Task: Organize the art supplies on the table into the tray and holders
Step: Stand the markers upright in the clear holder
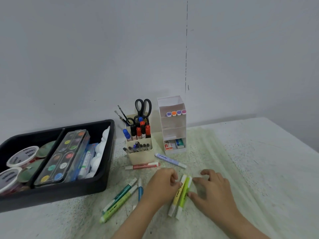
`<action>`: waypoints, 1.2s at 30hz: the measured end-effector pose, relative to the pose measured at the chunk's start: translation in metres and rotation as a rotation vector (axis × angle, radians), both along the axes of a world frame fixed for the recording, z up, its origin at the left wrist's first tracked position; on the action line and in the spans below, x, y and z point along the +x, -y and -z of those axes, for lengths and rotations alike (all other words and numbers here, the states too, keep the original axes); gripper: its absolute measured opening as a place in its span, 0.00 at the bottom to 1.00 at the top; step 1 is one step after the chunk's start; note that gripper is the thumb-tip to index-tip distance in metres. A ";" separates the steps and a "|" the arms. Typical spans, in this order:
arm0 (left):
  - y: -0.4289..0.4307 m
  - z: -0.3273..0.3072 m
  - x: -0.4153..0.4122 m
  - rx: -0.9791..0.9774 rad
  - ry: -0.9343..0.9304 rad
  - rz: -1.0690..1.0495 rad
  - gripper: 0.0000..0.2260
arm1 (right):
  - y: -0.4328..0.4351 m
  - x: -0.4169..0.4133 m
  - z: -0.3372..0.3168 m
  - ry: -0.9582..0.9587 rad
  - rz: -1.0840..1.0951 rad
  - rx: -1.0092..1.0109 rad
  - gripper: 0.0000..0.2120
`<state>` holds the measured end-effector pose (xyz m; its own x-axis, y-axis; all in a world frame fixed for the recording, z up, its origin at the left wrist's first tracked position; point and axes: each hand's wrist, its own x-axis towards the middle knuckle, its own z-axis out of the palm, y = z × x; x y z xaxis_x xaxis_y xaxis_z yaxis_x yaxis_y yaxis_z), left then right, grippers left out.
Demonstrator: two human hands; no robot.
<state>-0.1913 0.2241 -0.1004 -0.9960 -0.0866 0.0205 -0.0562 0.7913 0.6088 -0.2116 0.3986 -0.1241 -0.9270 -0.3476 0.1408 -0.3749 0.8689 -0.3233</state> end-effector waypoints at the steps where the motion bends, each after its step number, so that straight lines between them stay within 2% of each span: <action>1: -0.001 0.002 0.000 0.022 0.015 -0.005 0.03 | 0.001 0.000 0.000 -0.007 0.013 -0.010 0.21; 8: -0.002 0.003 0.005 0.065 0.032 -0.008 0.03 | 0.008 0.000 -0.008 0.002 0.019 0.036 0.24; 12: -0.001 0.002 0.008 0.061 0.032 -0.061 0.04 | 0.008 -0.002 -0.010 0.069 0.006 -0.004 0.40; 14: 0.000 0.001 0.009 0.043 0.025 -0.087 0.05 | 0.011 -0.002 -0.013 0.097 0.013 -0.031 0.41; 17: 0.001 -0.002 0.010 -0.003 0.032 -0.103 0.09 | 0.016 -0.003 -0.017 0.105 0.007 -0.022 0.33; 19: 0.001 -0.004 0.010 -0.032 0.056 -0.107 0.09 | 0.018 -0.003 -0.020 0.095 0.002 -0.021 0.26; 23: 0.005 -0.004 0.011 -0.017 0.080 -0.120 0.08 | 0.020 -0.005 -0.027 0.156 0.009 -0.089 0.19; 25: 0.007 -0.003 0.012 -0.010 0.077 -0.127 0.08 | 0.020 -0.005 -0.030 0.199 0.025 -0.228 0.14; 28: 0.011 -0.005 0.013 0.002 0.073 -0.135 0.12 | 0.019 -0.009 -0.039 0.347 0.045 -0.596 0.12; 31: 0.014 -0.009 0.013 -0.001 0.042 -0.106 0.17 | 0.019 -0.020 -0.057 0.247 0.052 -0.751 0.11; 33: 0.016 -0.016 0.011 0.046 -0.006 -0.093 0.18 | 0.018 -0.028 -0.077 0.090 0.031 -0.812 0.12; 36: 0.019 -0.036 0.009 0.174 -0.082 -0.119 0.13 | 0.019 -0.041 -0.109 -0.211 -0.084 -0.805 0.12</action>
<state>-0.1828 0.2056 -0.0646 -0.9743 -0.2124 0.0752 -0.0876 0.6645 0.7421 -0.2527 0.3793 -0.0154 -0.8287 -0.1334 0.5436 -0.5506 0.3691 -0.7488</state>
